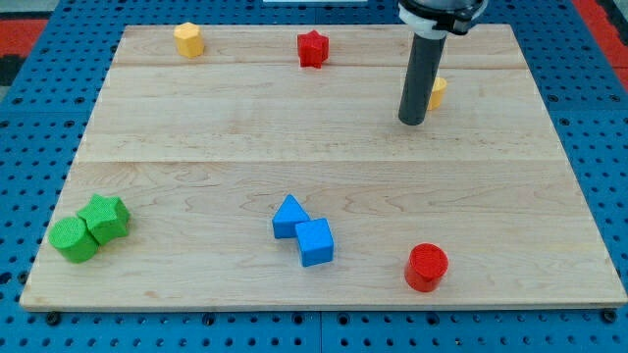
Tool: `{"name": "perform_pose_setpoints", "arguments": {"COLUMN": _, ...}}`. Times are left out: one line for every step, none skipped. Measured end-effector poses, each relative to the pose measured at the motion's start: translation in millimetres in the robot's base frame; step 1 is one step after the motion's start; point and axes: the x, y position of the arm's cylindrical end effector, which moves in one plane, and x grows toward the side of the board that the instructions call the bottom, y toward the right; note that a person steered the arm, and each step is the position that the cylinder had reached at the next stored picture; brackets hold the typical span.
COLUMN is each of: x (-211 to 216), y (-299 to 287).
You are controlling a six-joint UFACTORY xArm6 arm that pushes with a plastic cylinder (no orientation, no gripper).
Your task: Move your arm closer to the blue triangle
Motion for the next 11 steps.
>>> {"name": "perform_pose_setpoints", "arguments": {"x": 43.5, "y": 0.0}}
{"name": "perform_pose_setpoints", "arguments": {"x": 66.3, "y": 28.0}}
{"name": "perform_pose_setpoints", "arguments": {"x": 68.3, "y": 39.4}}
{"name": "perform_pose_setpoints", "arguments": {"x": 68.3, "y": 39.0}}
{"name": "perform_pose_setpoints", "arguments": {"x": 68.3, "y": 39.0}}
{"name": "perform_pose_setpoints", "arguments": {"x": 38.2, "y": 51.8}}
{"name": "perform_pose_setpoints", "arguments": {"x": 23.5, "y": 52.1}}
{"name": "perform_pose_setpoints", "arguments": {"x": 24.9, "y": 104.2}}
{"name": "perform_pose_setpoints", "arguments": {"x": 54.4, "y": 28.6}}
{"name": "perform_pose_setpoints", "arguments": {"x": 57.8, "y": -79.9}}
{"name": "perform_pose_setpoints", "arguments": {"x": 68.2, "y": -165.7}}
